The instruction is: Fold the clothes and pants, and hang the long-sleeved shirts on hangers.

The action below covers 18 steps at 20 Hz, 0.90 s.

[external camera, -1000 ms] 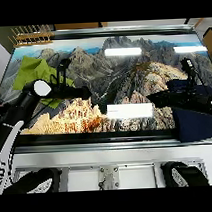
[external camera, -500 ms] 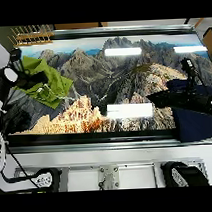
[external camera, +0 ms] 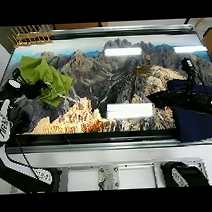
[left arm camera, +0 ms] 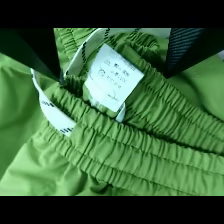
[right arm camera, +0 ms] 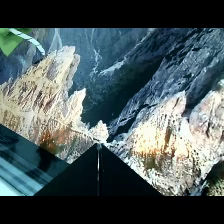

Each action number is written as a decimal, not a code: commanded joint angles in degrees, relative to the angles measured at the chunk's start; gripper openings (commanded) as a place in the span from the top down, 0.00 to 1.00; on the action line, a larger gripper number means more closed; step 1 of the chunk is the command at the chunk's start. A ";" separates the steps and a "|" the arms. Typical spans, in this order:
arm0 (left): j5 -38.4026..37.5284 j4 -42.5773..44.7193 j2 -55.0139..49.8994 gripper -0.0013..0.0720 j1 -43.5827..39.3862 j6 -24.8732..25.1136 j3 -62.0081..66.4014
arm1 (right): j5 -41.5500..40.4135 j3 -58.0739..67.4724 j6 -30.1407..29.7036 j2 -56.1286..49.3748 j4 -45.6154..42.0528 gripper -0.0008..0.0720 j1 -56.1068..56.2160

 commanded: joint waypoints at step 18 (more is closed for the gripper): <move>-16.13 5.79 21.79 0.98 -50.27 -9.88 9.25 | -0.02 0.11 -0.15 0.09 4.90 0.94 0.04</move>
